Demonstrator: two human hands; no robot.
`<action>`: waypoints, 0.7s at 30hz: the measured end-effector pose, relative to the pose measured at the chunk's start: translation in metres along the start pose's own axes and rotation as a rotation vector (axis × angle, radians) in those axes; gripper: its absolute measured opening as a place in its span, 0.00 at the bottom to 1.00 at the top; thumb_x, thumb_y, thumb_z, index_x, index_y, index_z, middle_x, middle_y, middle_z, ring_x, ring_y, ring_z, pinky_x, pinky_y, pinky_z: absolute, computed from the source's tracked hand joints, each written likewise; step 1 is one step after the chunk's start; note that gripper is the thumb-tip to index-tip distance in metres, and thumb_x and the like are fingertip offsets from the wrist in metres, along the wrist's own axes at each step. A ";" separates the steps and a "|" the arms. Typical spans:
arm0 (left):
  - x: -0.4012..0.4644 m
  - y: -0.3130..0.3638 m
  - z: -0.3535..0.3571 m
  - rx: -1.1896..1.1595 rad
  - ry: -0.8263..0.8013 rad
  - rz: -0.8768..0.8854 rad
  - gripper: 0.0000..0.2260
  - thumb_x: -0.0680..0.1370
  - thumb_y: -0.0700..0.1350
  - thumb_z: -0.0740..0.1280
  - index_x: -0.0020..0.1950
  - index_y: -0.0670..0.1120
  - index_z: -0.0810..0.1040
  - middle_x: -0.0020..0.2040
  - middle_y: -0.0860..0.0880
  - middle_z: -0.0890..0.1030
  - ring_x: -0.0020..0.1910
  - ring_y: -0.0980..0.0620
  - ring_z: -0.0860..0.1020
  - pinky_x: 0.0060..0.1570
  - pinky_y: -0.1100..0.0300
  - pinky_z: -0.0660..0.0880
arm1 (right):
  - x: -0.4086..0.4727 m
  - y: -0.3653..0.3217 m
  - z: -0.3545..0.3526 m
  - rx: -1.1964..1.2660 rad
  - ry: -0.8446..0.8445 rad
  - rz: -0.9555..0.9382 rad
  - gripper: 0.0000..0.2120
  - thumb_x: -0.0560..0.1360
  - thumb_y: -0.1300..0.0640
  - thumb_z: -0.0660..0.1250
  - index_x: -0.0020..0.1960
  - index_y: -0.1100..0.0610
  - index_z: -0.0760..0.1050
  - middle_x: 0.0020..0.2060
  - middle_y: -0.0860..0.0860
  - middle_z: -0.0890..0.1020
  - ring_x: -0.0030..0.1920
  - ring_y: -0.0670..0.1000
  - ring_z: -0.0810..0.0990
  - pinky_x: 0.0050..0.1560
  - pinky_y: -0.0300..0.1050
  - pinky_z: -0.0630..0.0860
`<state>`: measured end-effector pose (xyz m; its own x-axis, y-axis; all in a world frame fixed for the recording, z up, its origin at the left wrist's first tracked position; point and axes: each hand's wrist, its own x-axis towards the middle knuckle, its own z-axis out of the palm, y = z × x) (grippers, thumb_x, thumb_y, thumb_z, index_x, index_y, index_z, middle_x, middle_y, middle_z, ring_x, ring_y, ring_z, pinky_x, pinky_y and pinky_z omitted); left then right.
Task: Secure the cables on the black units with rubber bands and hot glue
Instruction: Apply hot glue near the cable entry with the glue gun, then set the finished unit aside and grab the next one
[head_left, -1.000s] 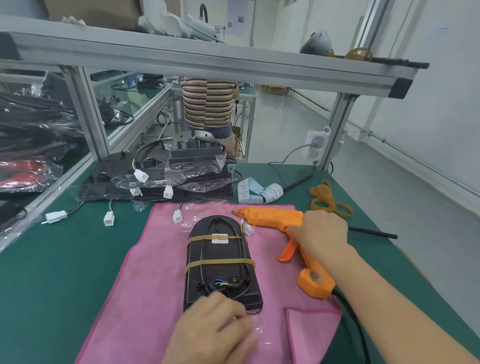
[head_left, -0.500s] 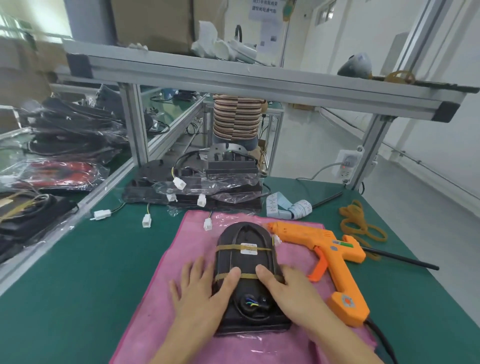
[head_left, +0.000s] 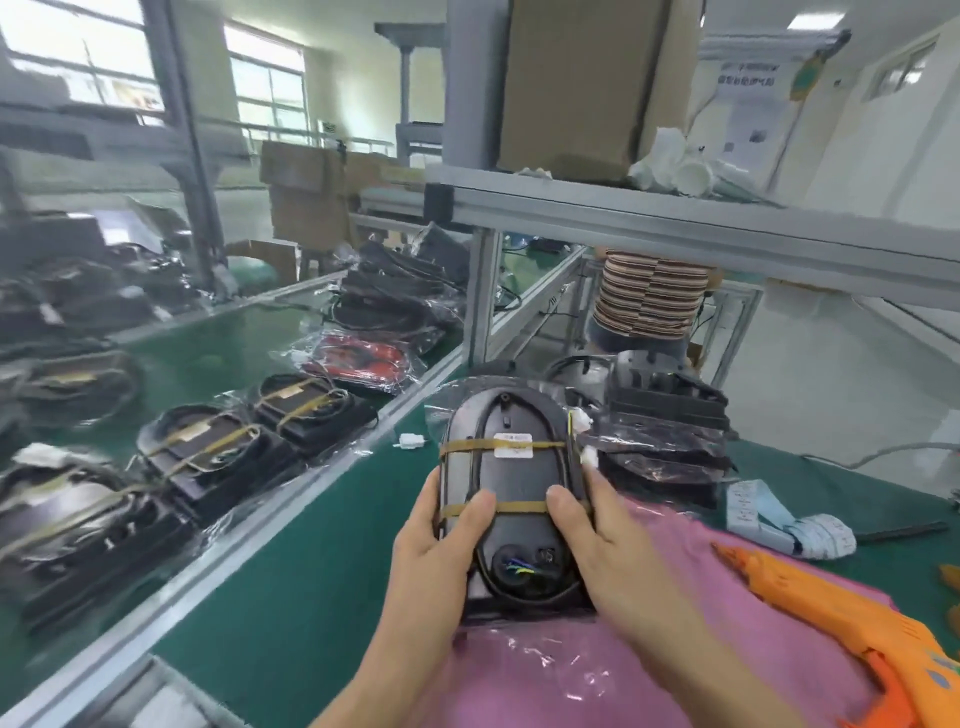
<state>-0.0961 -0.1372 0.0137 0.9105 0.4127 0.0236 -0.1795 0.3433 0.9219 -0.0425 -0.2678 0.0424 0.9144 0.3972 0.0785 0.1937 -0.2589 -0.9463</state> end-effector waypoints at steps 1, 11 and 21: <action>0.006 0.007 -0.008 -0.007 0.051 0.024 0.10 0.76 0.46 0.69 0.56 0.56 0.81 0.48 0.48 0.86 0.47 0.47 0.85 0.40 0.57 0.80 | 0.012 -0.007 0.011 0.002 -0.027 -0.007 0.18 0.80 0.46 0.58 0.69 0.43 0.64 0.53 0.35 0.79 0.53 0.36 0.79 0.57 0.34 0.74; 0.111 0.064 -0.099 -0.038 0.519 0.132 0.13 0.78 0.46 0.68 0.63 0.49 0.75 0.55 0.45 0.83 0.54 0.45 0.81 0.60 0.42 0.75 | 0.152 -0.049 0.135 -0.147 -0.267 -0.055 0.22 0.82 0.48 0.55 0.75 0.52 0.62 0.67 0.49 0.72 0.64 0.50 0.70 0.63 0.44 0.65; 0.203 0.064 -0.154 0.327 0.675 0.066 0.26 0.82 0.49 0.57 0.77 0.40 0.55 0.75 0.39 0.62 0.73 0.40 0.62 0.71 0.43 0.61 | 0.251 -0.051 0.207 -0.278 -0.296 -0.042 0.16 0.81 0.55 0.52 0.62 0.60 0.73 0.51 0.54 0.75 0.51 0.53 0.72 0.50 0.47 0.66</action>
<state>0.0203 0.0982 0.0179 0.4570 0.8873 -0.0627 -0.0098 0.0755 0.9971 0.1036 0.0276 0.0458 0.7700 0.6379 -0.0167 0.3543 -0.4491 -0.8202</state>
